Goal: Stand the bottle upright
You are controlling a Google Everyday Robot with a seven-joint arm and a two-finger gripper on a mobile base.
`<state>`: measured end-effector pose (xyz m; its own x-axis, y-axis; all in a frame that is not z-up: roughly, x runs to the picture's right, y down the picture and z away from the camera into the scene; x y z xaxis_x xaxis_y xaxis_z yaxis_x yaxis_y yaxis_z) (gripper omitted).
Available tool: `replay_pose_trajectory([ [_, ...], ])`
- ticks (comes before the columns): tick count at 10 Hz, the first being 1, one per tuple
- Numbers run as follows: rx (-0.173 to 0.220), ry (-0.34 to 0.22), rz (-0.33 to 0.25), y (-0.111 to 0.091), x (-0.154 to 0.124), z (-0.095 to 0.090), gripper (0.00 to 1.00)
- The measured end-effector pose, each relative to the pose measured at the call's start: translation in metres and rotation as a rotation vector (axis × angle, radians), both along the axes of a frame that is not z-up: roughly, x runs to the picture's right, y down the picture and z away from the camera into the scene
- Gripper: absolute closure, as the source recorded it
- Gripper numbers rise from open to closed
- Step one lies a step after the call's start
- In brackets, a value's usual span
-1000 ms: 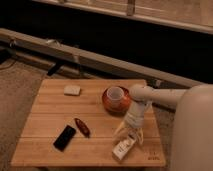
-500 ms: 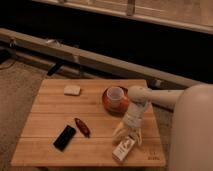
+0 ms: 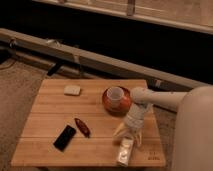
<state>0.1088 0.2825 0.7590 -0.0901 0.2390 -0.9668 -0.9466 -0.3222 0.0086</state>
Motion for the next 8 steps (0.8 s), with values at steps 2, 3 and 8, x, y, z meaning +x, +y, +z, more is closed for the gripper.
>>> replay_pose_trajectory([
  [2,0.010,-0.005,-0.003,-0.0035,-0.0020,-0.0024,0.20],
  [3,0.012,-0.007,-0.010,-0.0042,-0.0023,-0.0029,0.20],
  [8,0.014,-0.011,-0.066,-0.0054,-0.0055,0.0003,0.20],
])
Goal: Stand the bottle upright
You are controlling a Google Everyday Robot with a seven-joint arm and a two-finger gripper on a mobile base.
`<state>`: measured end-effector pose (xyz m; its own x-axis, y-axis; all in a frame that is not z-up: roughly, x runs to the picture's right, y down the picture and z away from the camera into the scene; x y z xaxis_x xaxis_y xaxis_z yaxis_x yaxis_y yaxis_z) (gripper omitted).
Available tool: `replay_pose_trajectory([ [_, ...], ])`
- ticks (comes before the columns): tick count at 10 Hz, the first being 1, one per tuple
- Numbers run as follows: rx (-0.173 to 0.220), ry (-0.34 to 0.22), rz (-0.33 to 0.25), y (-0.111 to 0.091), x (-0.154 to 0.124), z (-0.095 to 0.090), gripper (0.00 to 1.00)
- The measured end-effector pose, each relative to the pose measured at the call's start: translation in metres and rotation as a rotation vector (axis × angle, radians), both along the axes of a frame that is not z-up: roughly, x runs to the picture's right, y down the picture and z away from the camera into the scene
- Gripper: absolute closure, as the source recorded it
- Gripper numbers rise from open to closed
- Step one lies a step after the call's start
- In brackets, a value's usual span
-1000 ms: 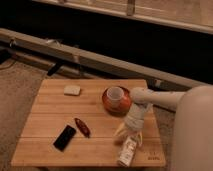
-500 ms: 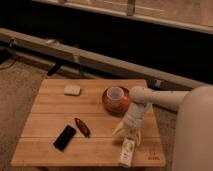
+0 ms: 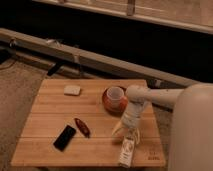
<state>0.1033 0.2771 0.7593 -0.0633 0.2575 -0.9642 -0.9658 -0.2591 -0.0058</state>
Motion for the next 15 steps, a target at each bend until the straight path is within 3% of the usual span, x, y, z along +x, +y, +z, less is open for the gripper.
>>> replay_pose_trajectory([
  [9,-0.005,0.028,-0.072,0.013,0.016,0.013,0.22],
  [15,0.009,0.016,-0.079,0.007,0.017,0.013,0.82],
])
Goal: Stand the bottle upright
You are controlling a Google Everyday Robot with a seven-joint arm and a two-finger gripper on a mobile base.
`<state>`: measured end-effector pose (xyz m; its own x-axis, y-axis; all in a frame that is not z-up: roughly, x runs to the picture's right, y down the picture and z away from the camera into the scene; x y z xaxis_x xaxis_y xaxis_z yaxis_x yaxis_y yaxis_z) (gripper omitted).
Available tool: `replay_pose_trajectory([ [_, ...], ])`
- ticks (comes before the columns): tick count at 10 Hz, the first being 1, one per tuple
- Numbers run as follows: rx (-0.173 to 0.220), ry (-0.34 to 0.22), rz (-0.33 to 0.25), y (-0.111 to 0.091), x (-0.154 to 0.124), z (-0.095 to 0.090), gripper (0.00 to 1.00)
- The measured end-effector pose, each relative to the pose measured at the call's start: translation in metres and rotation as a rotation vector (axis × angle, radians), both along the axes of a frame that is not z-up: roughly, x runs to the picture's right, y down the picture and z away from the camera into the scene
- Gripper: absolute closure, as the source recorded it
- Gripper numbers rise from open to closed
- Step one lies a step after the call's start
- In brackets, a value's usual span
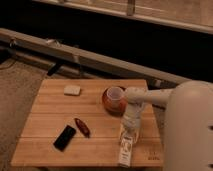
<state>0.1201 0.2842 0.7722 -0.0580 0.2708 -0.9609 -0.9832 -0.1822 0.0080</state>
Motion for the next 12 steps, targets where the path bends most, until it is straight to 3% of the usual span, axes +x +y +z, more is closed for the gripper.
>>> replay_pose_trajectory([
  [2,0.021,-0.006,0.011,-0.008,0.005,-0.005,0.98],
  [5,0.103,-0.033,0.049,-0.035,0.013,-0.026,1.00],
  [7,0.209,-0.072,0.101,-0.059,0.016,-0.044,1.00],
  [10,0.400,-0.144,0.175,-0.085,0.015,-0.070,1.00],
  [12,0.480,-0.198,0.199,-0.098,0.010,-0.080,1.00],
])
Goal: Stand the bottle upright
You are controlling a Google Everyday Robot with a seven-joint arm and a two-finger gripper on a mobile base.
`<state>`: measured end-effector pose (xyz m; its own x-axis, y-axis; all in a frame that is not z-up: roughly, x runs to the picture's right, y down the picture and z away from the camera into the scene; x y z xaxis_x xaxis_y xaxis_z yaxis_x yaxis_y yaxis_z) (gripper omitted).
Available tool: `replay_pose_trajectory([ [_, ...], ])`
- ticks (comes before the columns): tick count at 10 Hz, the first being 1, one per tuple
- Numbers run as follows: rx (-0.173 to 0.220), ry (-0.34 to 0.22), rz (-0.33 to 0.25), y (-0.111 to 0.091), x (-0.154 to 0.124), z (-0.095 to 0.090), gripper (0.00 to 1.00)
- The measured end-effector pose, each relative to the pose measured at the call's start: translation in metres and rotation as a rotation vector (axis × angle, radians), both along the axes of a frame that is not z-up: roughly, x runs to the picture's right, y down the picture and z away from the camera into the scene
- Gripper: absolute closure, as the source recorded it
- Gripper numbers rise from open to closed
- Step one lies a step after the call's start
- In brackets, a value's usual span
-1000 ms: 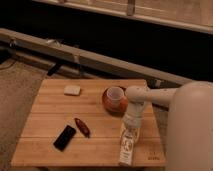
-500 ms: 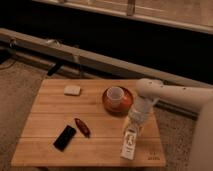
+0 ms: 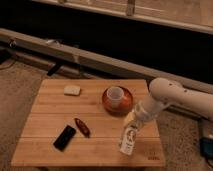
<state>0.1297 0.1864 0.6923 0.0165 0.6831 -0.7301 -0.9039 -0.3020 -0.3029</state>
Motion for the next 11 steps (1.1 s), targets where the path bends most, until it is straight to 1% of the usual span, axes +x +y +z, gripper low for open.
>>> replay_pose_trajectory([
  [1,0.042,-0.037,0.008,-0.007,-0.003,-0.006,1.00],
  [3,0.093,-0.095,0.013,-0.020,-0.008,-0.015,1.00],
  [4,0.122,-0.147,0.011,-0.027,-0.013,-0.018,1.00],
  [5,0.148,-0.205,-0.004,-0.034,-0.017,-0.024,1.00],
  [7,0.216,-0.354,-0.067,-0.043,-0.023,-0.039,1.00],
  [9,0.287,-0.475,-0.130,-0.052,-0.031,-0.056,1.00],
  [10,0.311,-0.496,-0.141,-0.054,-0.033,-0.061,1.00],
  [11,0.344,-0.527,-0.157,-0.056,-0.035,-0.070,1.00],
])
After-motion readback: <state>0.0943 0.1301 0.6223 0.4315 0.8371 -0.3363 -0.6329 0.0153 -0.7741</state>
